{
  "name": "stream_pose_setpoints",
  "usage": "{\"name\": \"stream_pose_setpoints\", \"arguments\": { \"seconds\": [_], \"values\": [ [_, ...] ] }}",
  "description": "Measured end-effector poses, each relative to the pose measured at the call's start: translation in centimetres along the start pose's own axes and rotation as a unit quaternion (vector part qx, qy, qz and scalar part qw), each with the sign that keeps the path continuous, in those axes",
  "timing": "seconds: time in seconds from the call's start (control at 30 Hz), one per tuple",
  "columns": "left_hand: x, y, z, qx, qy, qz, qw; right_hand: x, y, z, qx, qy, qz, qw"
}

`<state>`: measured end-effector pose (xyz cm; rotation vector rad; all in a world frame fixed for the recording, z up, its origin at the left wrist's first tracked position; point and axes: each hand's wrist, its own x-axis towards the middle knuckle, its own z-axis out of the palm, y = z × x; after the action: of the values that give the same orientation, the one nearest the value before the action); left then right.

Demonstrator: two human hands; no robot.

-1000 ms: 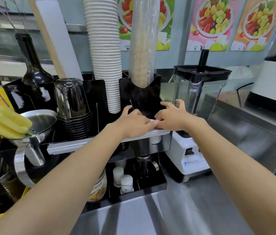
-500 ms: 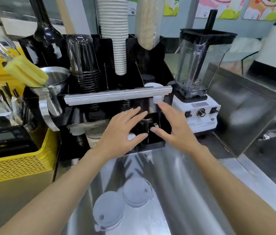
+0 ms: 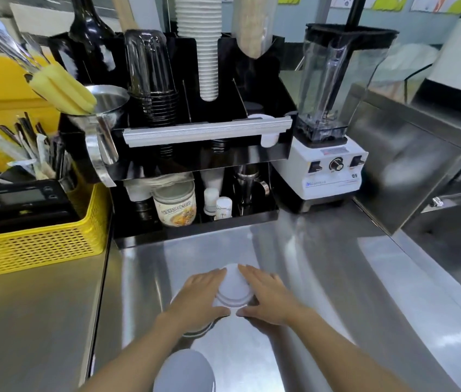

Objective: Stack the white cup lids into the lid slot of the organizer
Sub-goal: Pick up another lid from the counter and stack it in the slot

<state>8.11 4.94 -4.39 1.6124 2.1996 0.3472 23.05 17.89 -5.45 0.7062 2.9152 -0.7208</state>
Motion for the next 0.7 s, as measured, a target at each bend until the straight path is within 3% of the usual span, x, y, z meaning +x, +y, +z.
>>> {"name": "stream_pose_setpoints", "arguments": {
  "seconds": [0.23,0.37,0.7],
  "values": [
    [0.3,-0.1,-1.3,-0.098,0.084,0.001,0.992,-0.5,-1.2,-2.5,0.004,0.130,-0.044,0.991],
    [1.1,2.2,-7.6,-0.117,0.141,0.060,0.981,-0.5,-2.6,-9.2,0.079,0.203,-0.071,0.973],
    [5.9,8.2,-23.0,-0.120,0.268,0.184,0.938,3.1,-4.5,-23.9,0.060,0.386,-0.136,0.911]
  ]
}}
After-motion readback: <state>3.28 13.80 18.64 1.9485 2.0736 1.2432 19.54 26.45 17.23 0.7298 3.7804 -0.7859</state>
